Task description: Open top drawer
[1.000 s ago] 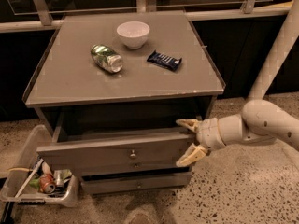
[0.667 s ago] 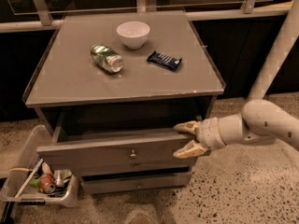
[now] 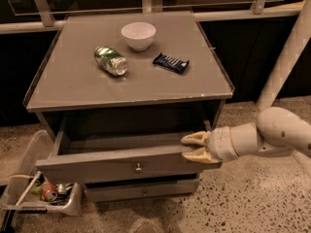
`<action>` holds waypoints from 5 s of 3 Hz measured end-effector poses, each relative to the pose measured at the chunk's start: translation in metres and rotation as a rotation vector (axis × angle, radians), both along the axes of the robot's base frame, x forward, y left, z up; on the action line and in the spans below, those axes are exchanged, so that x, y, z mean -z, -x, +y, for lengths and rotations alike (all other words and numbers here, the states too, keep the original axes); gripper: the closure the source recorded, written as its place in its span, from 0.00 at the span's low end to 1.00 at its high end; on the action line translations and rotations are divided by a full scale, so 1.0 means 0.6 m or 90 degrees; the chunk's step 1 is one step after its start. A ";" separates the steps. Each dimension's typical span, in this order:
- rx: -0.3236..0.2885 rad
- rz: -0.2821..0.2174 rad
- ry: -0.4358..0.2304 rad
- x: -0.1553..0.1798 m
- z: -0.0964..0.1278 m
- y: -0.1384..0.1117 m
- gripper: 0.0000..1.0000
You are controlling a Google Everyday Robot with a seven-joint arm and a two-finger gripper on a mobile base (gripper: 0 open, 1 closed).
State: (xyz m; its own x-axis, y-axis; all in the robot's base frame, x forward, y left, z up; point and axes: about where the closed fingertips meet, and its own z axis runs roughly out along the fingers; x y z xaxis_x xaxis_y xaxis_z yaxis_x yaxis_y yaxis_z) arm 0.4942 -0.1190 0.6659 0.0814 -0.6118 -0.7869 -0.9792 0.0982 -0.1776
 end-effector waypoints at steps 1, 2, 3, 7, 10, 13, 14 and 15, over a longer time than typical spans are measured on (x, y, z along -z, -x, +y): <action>-0.006 -0.009 -0.006 -0.014 -0.002 0.040 1.00; 0.001 -0.020 -0.019 -0.028 -0.015 0.090 1.00; 0.015 -0.020 -0.019 -0.025 -0.032 0.098 0.82; 0.041 0.013 -0.009 0.025 -0.049 0.107 0.00; 0.009 -0.046 0.015 -0.076 -0.043 0.087 0.00; 0.001 -0.090 0.040 -0.077 -0.031 0.015 0.00; 0.003 -0.071 0.049 -0.041 -0.025 -0.028 0.00; 0.015 -0.042 0.054 0.002 -0.031 -0.058 0.00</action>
Offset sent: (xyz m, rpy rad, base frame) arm -0.1207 -0.0311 0.0372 0.0751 -0.0709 -0.0305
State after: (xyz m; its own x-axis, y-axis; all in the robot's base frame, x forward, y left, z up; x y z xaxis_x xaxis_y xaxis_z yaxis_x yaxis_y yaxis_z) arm 0.5292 -0.1376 0.6649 0.1162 -0.6786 -0.7252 -0.9627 0.1026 -0.2503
